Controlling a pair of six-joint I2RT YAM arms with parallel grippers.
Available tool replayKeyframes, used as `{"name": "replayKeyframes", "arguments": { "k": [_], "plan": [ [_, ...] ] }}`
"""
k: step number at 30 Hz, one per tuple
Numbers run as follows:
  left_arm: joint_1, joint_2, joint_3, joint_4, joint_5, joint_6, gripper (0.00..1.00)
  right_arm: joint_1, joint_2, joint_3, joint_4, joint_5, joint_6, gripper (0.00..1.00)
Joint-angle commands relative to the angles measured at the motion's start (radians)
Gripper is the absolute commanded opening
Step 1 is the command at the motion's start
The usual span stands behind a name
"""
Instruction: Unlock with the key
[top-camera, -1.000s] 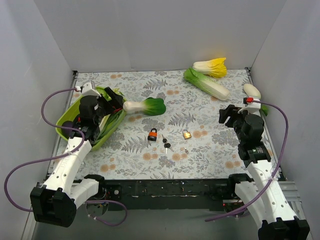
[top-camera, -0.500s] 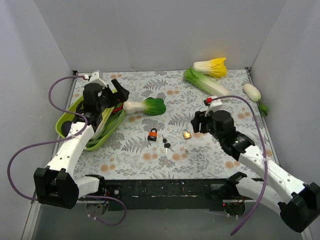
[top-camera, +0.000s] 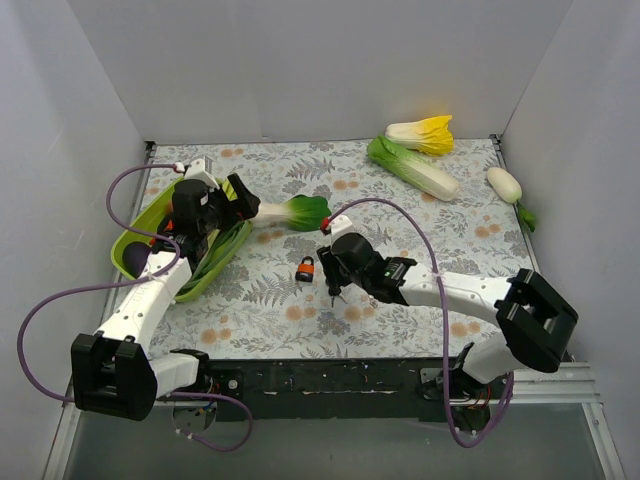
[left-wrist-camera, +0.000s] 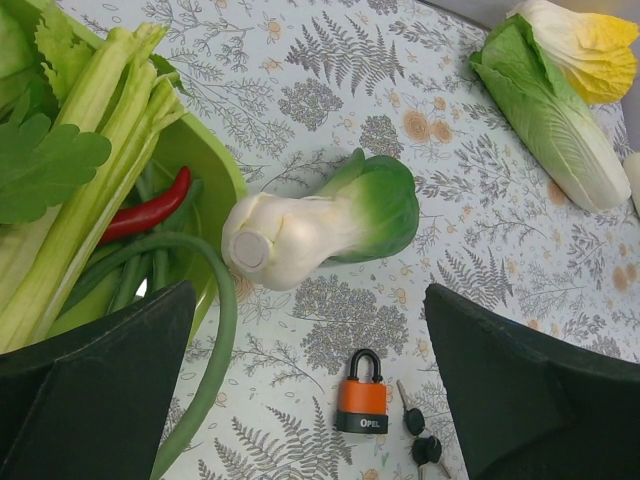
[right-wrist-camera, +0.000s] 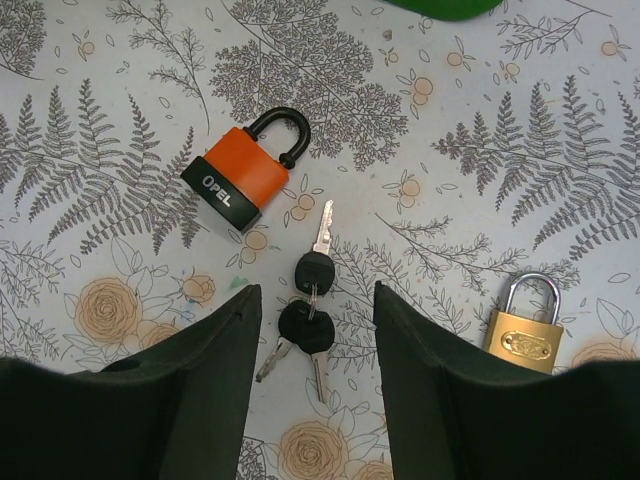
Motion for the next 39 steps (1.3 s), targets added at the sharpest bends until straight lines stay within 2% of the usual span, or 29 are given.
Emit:
{"name": "replayKeyframes", "arguments": {
  "k": [1,5,17,35,39],
  "plan": [
    [-0.007,-0.03,0.012,0.013,0.002,0.02,0.98,0.004,0.044,0.043,0.099,-0.001,0.013,0.55],
    [-0.008,-0.033,0.01,0.013,0.024,0.015,0.98,0.008,0.122,0.076,0.049,-0.023,0.017,0.52],
    [-0.011,-0.027,0.012,0.012,0.061,0.016,0.98,0.013,0.217,0.086,0.026,-0.018,0.045,0.48],
    [-0.022,-0.038,0.01,0.015,0.087,0.013,0.98,0.019,0.243,0.067,0.026,0.004,0.073,0.4],
    [-0.028,-0.038,0.01,0.013,0.09,0.016,0.98,0.02,0.254,0.075,-0.004,0.017,0.073,0.33]
  ]
}}
